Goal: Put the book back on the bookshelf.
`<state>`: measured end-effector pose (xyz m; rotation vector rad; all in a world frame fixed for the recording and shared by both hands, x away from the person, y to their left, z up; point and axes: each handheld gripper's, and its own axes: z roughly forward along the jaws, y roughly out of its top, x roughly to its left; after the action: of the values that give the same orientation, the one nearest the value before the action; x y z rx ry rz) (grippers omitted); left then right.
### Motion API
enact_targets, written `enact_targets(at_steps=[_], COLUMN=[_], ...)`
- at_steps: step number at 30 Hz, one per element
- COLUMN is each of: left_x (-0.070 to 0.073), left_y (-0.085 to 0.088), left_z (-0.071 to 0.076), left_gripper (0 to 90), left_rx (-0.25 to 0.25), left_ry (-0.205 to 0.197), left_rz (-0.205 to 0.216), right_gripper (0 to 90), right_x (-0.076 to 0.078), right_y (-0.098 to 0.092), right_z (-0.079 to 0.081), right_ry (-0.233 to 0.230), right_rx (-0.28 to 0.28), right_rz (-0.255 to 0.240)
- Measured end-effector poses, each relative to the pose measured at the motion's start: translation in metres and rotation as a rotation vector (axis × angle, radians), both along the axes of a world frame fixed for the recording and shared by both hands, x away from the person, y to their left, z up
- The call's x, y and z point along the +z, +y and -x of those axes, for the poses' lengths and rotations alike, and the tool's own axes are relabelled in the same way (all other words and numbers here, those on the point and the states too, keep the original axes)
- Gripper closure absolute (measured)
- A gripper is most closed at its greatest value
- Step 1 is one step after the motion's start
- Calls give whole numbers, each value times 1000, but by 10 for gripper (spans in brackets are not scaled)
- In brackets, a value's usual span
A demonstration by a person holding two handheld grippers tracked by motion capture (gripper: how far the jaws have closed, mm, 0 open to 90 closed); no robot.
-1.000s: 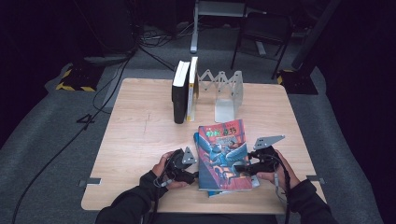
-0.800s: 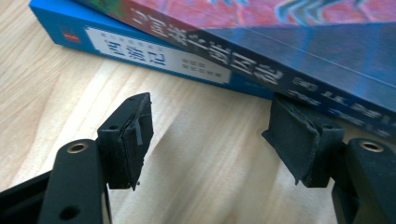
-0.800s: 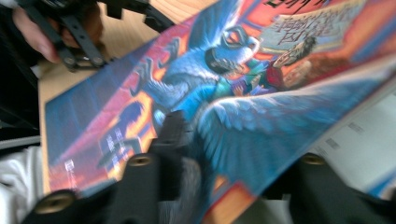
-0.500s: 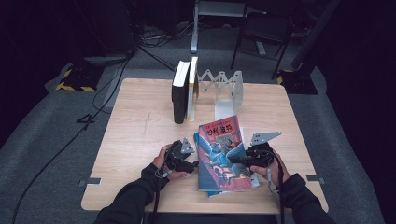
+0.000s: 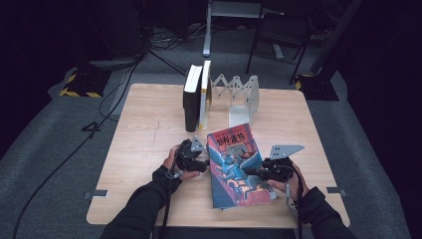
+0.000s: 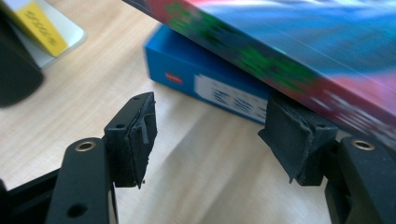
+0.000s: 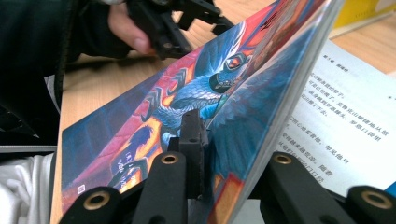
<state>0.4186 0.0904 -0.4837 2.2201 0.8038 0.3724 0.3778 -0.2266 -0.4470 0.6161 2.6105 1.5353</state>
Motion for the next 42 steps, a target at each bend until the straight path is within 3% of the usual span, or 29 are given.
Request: enact_targets(at_steps=[3,5,9,13,16,21,24,27,28,32,35,39,42], left_x=[4,8,23,47,66,94,113,123,133,146,146,141,134], left_y=[6,8,14,18,16,13,7,7,8,8,10,15,16], left_z=[-9,-17,-28,-33,-30,-26,-21,-18,-16,-10,-2,8,20], left_gripper=[368,374,432,597,739,888,898,899,899,899,893,826,777], left_rx=[28,24,-2,-78,-119,-189,-224,-235,-244,-258,-263,-248,-245], left_ry=[-9,17,-4,-29,-70,-121,-162,-183,-206,-243,-264,-276,-283], left_rz=[55,77,142,245,265,278,279,297,302,306,300,293,262], right_gripper=[767,768,768,765,753,740,762,804,844,858,859,859,859], right_x=[1,3,7,15,22,29,31,33,37,40,40,37,35], right_y=[-1,-1,-2,-3,-4,0,4,4,4,4,2,-2,-7], right_z=[2,3,7,10,9,5,1,0,-2,-2,2,16,26], right_ry=[-13,-31,-77,-150,-188,-227,-263,-284,-314,-352,-363,-414,-429], right_rx=[13,24,40,42,40,43,23,-5,-36,-76,-70,-66,-58], right_rz=[-20,-27,-47,-46,-59,-41,-12,-24,-34,-27,-25,-12,-11])
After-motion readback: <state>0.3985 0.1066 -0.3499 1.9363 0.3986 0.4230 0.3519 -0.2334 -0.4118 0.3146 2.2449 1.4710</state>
